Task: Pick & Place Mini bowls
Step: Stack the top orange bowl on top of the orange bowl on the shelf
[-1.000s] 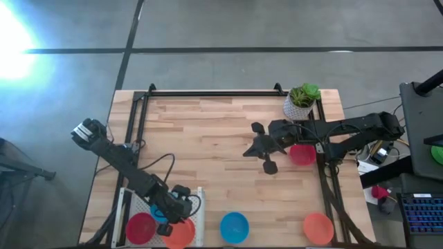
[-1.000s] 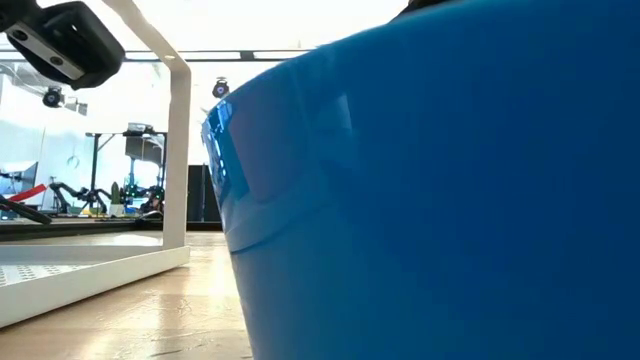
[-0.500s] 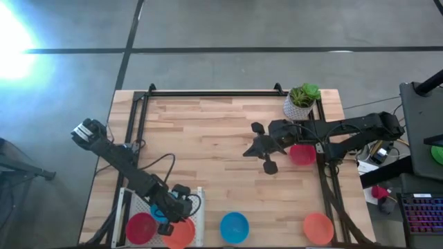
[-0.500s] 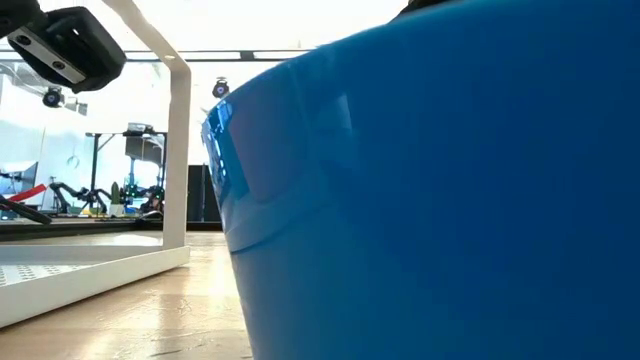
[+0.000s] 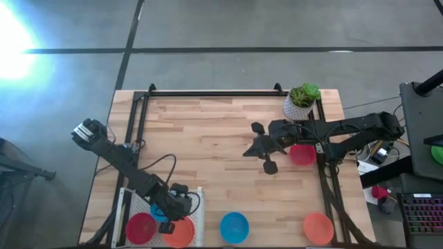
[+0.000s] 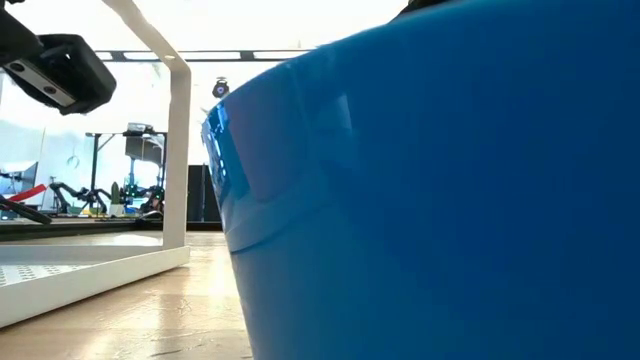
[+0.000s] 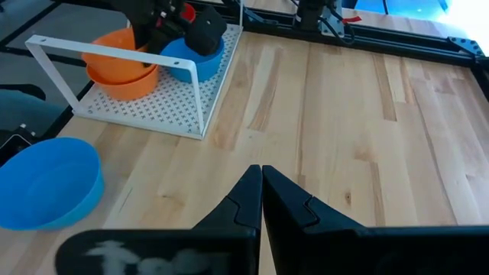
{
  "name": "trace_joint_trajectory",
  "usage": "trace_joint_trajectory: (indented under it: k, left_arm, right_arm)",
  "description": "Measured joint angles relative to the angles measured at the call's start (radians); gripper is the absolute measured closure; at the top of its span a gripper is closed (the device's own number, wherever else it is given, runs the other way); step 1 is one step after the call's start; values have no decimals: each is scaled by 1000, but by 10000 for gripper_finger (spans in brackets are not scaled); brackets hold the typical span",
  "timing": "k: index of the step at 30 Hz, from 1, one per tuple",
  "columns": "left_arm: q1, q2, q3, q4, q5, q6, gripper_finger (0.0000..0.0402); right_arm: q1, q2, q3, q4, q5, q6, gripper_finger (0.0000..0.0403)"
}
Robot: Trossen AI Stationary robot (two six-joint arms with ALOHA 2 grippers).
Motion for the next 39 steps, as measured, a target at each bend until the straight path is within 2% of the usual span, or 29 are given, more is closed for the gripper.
trace_joint_trajectory:
  k: [6,18,29,33,39]
  left_arm:
    - [0,0,0,1,29,73,360]
    - [0,0,0,1,33,56,381]
    - [0,1,0,3,33,42,341]
    - [0,1,0,3,33,-8,327]
    - [0,1,16,-3,43,-25,318]
  right_arm:
    - [0,0,0,0,0,-1,394]
    - [0,0,0,1,0,-1,394]
    - [0,0,0,1,0,7,394]
    - [0,0,0,2,0,8,394]
    - [0,0,0,21,0,8,394]
